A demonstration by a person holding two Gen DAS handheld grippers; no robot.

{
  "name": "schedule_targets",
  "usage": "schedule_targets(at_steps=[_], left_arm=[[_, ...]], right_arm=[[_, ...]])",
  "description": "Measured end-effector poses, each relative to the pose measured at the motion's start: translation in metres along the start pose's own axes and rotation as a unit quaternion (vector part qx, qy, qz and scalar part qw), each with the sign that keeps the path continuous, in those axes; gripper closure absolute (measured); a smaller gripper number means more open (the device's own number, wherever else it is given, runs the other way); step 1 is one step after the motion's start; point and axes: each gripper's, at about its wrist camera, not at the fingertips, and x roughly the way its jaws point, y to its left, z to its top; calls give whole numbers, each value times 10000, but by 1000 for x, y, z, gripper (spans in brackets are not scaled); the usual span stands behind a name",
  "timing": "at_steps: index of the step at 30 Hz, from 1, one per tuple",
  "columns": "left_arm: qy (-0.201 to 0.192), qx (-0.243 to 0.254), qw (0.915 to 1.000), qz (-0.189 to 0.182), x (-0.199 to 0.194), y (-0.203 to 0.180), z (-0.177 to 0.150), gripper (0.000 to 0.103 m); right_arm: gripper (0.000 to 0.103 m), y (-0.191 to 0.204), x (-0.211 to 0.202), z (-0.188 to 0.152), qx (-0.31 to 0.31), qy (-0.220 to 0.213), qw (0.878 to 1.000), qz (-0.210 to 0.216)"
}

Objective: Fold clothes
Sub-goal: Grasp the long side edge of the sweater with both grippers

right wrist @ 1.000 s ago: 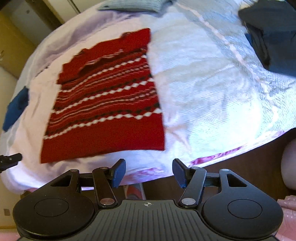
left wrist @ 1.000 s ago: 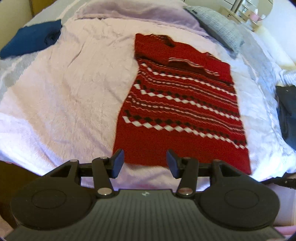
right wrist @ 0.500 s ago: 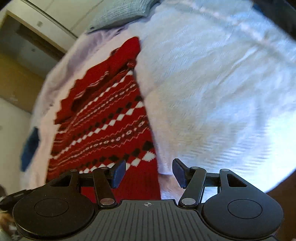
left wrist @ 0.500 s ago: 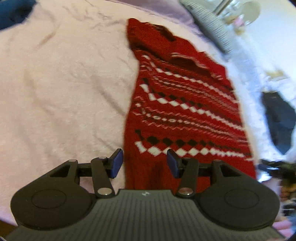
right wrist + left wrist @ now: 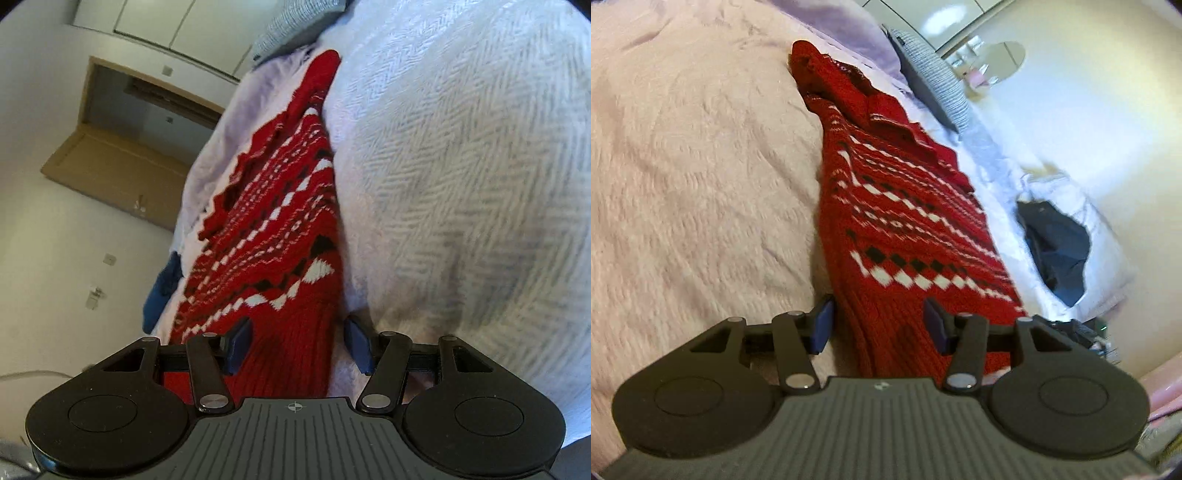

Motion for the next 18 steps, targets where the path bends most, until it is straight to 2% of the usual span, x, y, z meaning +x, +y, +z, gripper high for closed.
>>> schedule_targets(at_steps=[3, 5, 6, 7, 9, 12, 15, 17, 18], left_arm=[[43, -138, 9997, -203, 7, 3, 3, 62], [72, -203, 9995, -247, 12, 6, 6, 74], [87, -296, 9992, -271, 16, 9, 8, 86], [106, -394, 9987, -317, 18, 12, 9, 95], [106, -582, 9974, -403, 20, 18, 10, 95], [122, -674, 9967, -435, 20, 21, 11, 94], [129, -752, 9964, -362, 21, 21, 12, 95], [89, -695, 9972, -270, 18, 19, 11, 98], [17, -553, 9983, -167, 14, 14, 11, 98]], right_arm=[[44, -6, -1, 0, 277, -77, 9996, 70], [44, -7, 3, 5, 349, -85, 9993, 76], [50, -8, 6, 7, 414, -80, 9991, 100], [66, -7, 12, 10, 457, -27, 9989, 112], [74, -4, 21, 14, 456, 204, 9987, 99], [74, 3, 21, 13, 204, 404, 9990, 21], [74, -4, 18, 10, 380, 369, 9986, 88], [94, 0, 17, 7, 362, 302, 9988, -90], [98, 4, 15, 6, 338, 253, 9988, -240]])
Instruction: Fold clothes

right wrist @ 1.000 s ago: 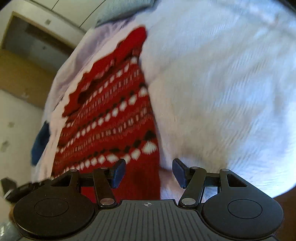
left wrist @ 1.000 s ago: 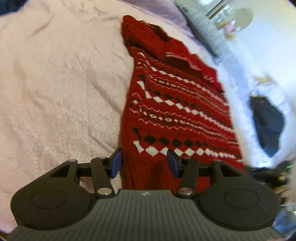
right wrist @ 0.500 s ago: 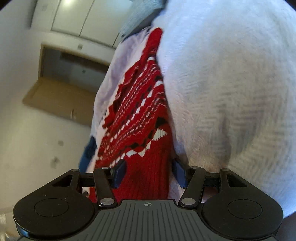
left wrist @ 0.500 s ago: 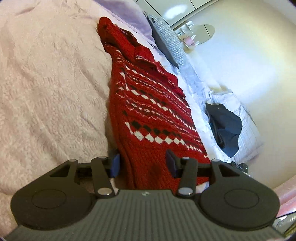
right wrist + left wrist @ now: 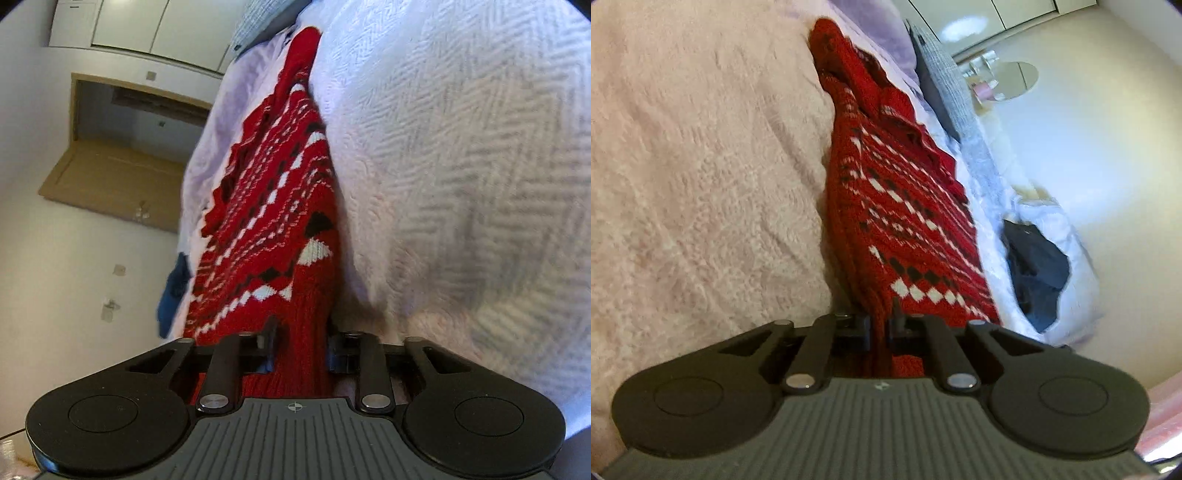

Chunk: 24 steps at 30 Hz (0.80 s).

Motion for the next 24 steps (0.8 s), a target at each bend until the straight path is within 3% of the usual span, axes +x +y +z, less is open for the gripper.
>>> schedule_targets(at_steps=[3, 8, 15, 24], left_arm=[[-295, 415, 9986, 170, -20, -14, -5, 99], [-651, 391, 9971, 106, -56, -20, -17, 99], [-851, 584, 9946, -119, -85, -42, -37, 100], [-1050, 399, 9934, -237, -146, -40, -97, 100]], right_arm=[[99, 21, -11, -4, -75, -237, 9995, -192], [100, 53, -44, -9, -240, -584, 9980, 70], [100, 82, -65, -29, -317, -724, 9969, 34], [100, 90, -95, -92, -137, -888, 9955, 317]])
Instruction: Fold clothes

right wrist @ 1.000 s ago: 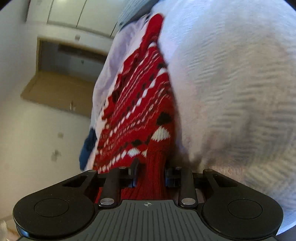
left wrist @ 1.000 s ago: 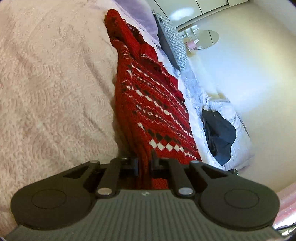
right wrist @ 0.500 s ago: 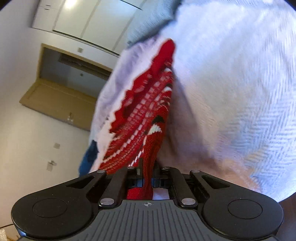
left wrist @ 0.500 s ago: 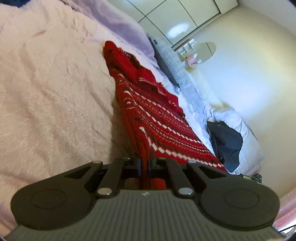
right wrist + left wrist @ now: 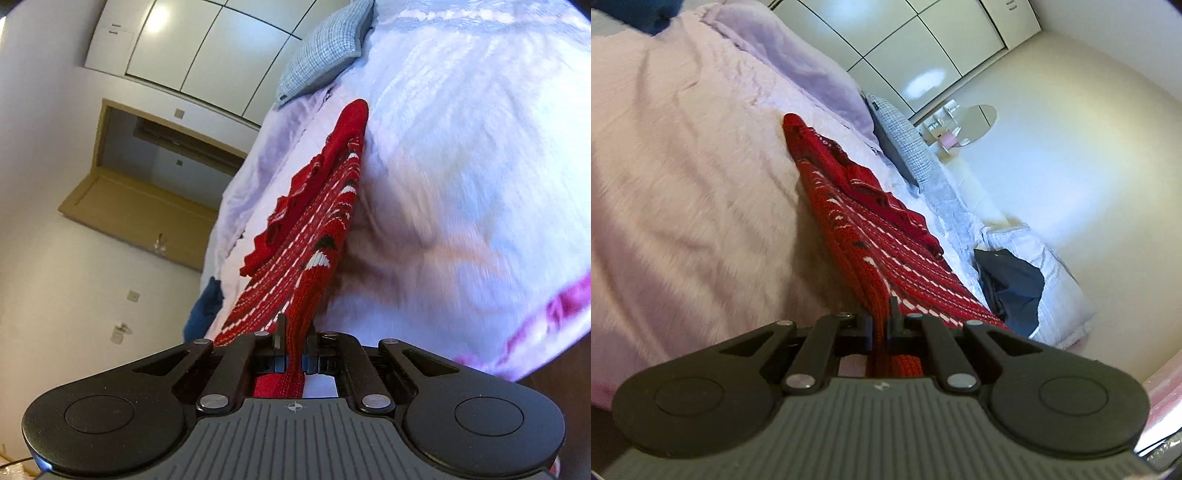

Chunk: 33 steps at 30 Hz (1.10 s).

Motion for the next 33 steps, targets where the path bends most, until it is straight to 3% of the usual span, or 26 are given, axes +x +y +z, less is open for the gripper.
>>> schedule_targets(at_steps=[10, 20, 26, 33], left_arm=[[-75, -162, 9998, -111, -59, -6, -54, 100], [230, -464, 9986, 50, -66, 3, -72, 99], [164, -607, 9980, -79, -55, -1, -38, 99], [20, -604, 9975, -370, 10, -7, 72, 99]], right_arm=[[100, -7, -51, -71, 332, -158, 9992, 132], [100, -18, -64, -101, 595, -17, 9981, 127], [99, -2, -49, -68, 393, 155, 9991, 81], [99, 48, -7, 40, -200, 13, 9988, 444]])
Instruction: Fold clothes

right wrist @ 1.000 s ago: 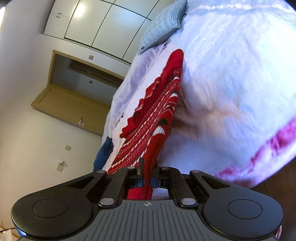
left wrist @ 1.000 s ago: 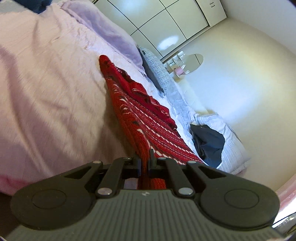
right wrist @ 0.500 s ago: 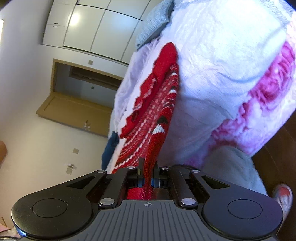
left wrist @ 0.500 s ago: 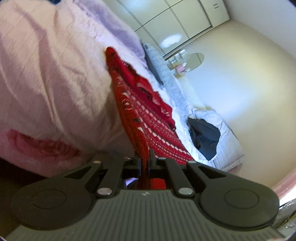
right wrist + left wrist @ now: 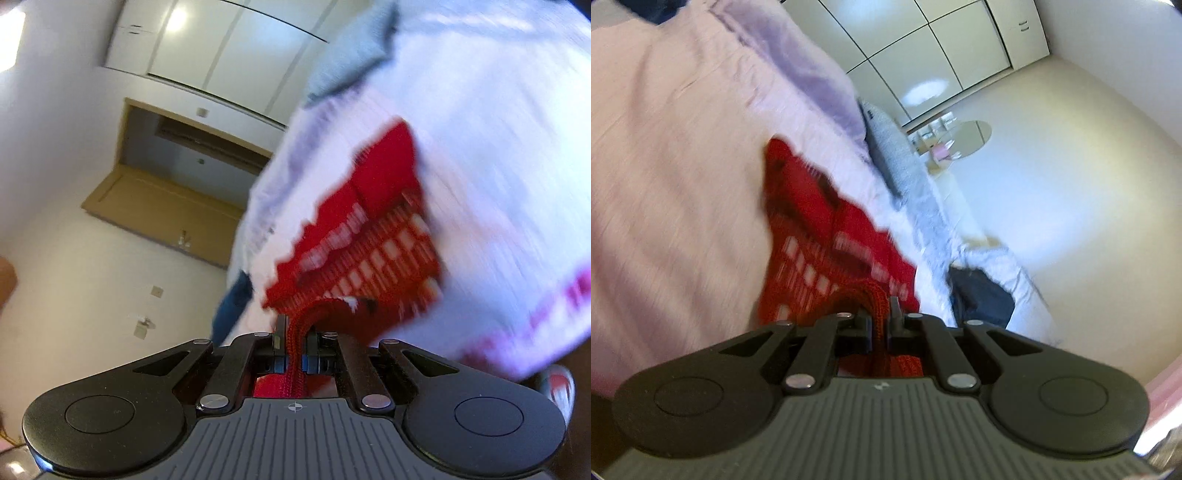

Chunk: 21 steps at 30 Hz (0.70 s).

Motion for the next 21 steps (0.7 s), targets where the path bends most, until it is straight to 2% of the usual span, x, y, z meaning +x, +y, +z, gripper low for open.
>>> schedule_targets(at_steps=[3, 5, 8, 9, 10, 12, 13, 16, 19, 21], left_arm=[[-19, -228, 9997, -52, 47, 8, 53, 98], [23, -606, 9981, 59, 86, 27, 85, 97], [43, -1181, 9923, 382, 135, 60, 117, 94], [33, -1315, 9900, 507, 150, 70, 127, 94], [-26, -1289, 9895, 659, 157, 75, 134, 94], [-152, -1188, 9894, 822, 161, 81, 144, 94], [-189, -1085, 9906, 806, 159, 82, 145, 94], [-135, -596, 9935, 960, 153, 79, 144, 93], [54, 148, 9913, 1305, 150, 66, 136, 93], [123, 320, 9912, 1277, 150, 61, 131, 89]], right_arm=[[99, 3, 45, 58, -9, -69, 10000, -4], [99, -5, 78, 94, 151, -151, 9997, -117], [98, -38, 135, 140, 843, -220, 9943, -611], [83, -52, 151, 152, 1095, -245, 9904, -811], [57, -66, 164, 160, 1356, -333, 9846, -1055], [35, -85, 175, 165, 1626, -577, 9773, -1232], [35, -90, 175, 164, 1614, -644, 9775, -1197], [35, -100, 169, 159, 1353, -817, 9815, -1081], [35, -93, 161, 150, 296, -803, 9849, -1502], [36, -84, 161, 141, -382, -629, 9791, -1893]])
